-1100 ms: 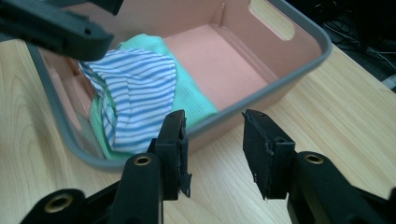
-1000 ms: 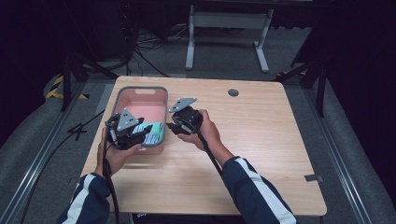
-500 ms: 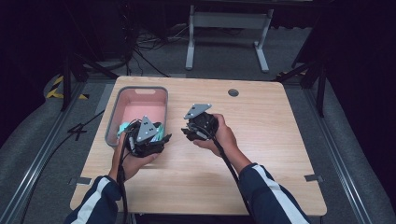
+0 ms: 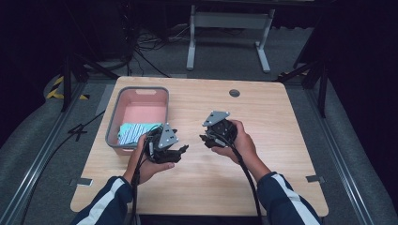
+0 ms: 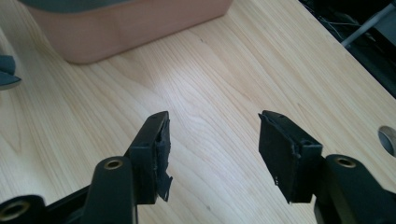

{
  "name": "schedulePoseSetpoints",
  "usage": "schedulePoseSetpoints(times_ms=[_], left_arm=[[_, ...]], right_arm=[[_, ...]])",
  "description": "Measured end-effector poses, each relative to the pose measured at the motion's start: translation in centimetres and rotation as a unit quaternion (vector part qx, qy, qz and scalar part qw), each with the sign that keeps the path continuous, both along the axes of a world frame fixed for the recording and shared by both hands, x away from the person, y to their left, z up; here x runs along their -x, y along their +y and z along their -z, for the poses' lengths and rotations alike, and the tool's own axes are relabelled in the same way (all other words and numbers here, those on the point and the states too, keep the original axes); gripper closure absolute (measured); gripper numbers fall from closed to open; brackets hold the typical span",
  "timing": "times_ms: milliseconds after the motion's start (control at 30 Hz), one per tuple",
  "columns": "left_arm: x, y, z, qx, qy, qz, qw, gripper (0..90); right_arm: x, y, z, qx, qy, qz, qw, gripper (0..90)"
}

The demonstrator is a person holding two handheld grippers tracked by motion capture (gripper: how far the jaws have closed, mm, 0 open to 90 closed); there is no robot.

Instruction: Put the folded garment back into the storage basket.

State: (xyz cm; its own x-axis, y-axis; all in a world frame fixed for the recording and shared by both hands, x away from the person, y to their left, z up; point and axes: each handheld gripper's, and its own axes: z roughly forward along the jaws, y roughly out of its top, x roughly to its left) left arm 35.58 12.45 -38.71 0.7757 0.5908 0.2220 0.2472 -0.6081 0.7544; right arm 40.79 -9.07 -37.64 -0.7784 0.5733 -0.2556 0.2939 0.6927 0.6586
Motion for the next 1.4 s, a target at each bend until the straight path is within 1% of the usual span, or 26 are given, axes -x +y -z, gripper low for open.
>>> schedulePoseSetpoints(times_ms=[167,300,367,433,500,533,600,733,833,867,900,933,1000,1100,1167,1267,1367,1400], left_arm=[[0.2,-1.0,0.9,-0.011,0.008,0.022,0.9997,31.4],[0.5,-1.6,1.5,-0.026,0.011,0.029,0.9992,30.2],[0.6,-1.8,1.8,-0.027,0.015,0.035,0.9989,30.0],[0.7,-2.0,2.1,-0.032,0.019,0.038,0.9986,29.0],[0.8,-2.1,2.3,-0.036,0.02,0.041,0.9983,28.7],[0.8,-2.1,2.5,-0.037,0.023,0.041,0.9982,28.6],[0.9,-2.4,2.9,-0.045,0.028,0.042,0.9977,28.0],[1.1,-2.8,3.6,-0.05,0.031,0.053,0.9968,27.3],[1.2,-3.0,4.0,-0.061,0.035,0.059,0.9958,26.7],[1.2,-3.1,4.2,-0.062,0.036,0.059,0.9957,26.6],[1.2,-3.1,4.3,-0.066,0.04,0.059,0.9953,26.5],[1.2,-3.2,4.5,-0.071,0.041,0.059,0.9949,26.4],[1.1,-3.2,4.7,-0.071,0.044,0.06,0.9946,25.9],[1.2,-3.2,5.2,-0.075,0.051,0.063,0.9939,25.8],[1.3,-3.2,5.6,-0.075,0.056,0.063,0.9936,25.5],[1.4,-3.2,6.0,-0.082,0.064,0.064,0.9925,24.7],[1.5,-3.0,6.4,-0.081,0.071,0.07,0.9917,23.7],[1.6,-2.9,6.5,-0.081,0.075,0.069,0.9915,23.5]], right_arm=[[0.6,-1.6,0.2,0.01,-0.002,0.005,0.9999,43.0],[1.1,-2.9,0.4,0.014,0.0,0.014,0.9998,41.5],[1.2,-3.5,0.6,0.013,0.001,0.019,0.9997,41.4],[1.3,-4.1,0.8,0.013,0.001,0.022,0.9997,41.0],[1.5,-4.6,1.1,0.013,0.007,0.026,0.9996,40.1],[1.5,-4.9,1.2,0.018,0.007,0.028,0.9994,39.9],[1.7,-5.6,1.5,0.019,0.008,0.034,0.9992,39.4],[2.0,-6.7,2.0,0.02,0.014,0.043,0.9988,39.1],[2.3,-7.4,2.4,0.022,0.017,0.047,0.9985,39.0],[2.4,-7.7,2.6,0.024,0.015,0.049,0.9984,38.9],[2.4,-7.9,2.7,0.023,0.016,0.049,0.9984,38.9],[2.6,-8.1,2.8,0.023,0.02,0.052,0.9982,38.8],[2.7,-8.6,3.1,0.025,0.017,0.054,0.9981,38.4],[3.1,-9.3,3.5,0.025,0.02,0.057,0.9979,37.5],[3.3,-9.8,3.9,0.022,0.022,0.059,0.9978,36.7],[3.7,-10.5,4.4,0.018,0.023,0.056,0.998,35.6],[4.1,-11.3,4.7,0.011,0.021,0.056,0.9981,34.8],[4.3,-11.6,4.9,0.013,0.022,0.057,0.9981,34.4]])
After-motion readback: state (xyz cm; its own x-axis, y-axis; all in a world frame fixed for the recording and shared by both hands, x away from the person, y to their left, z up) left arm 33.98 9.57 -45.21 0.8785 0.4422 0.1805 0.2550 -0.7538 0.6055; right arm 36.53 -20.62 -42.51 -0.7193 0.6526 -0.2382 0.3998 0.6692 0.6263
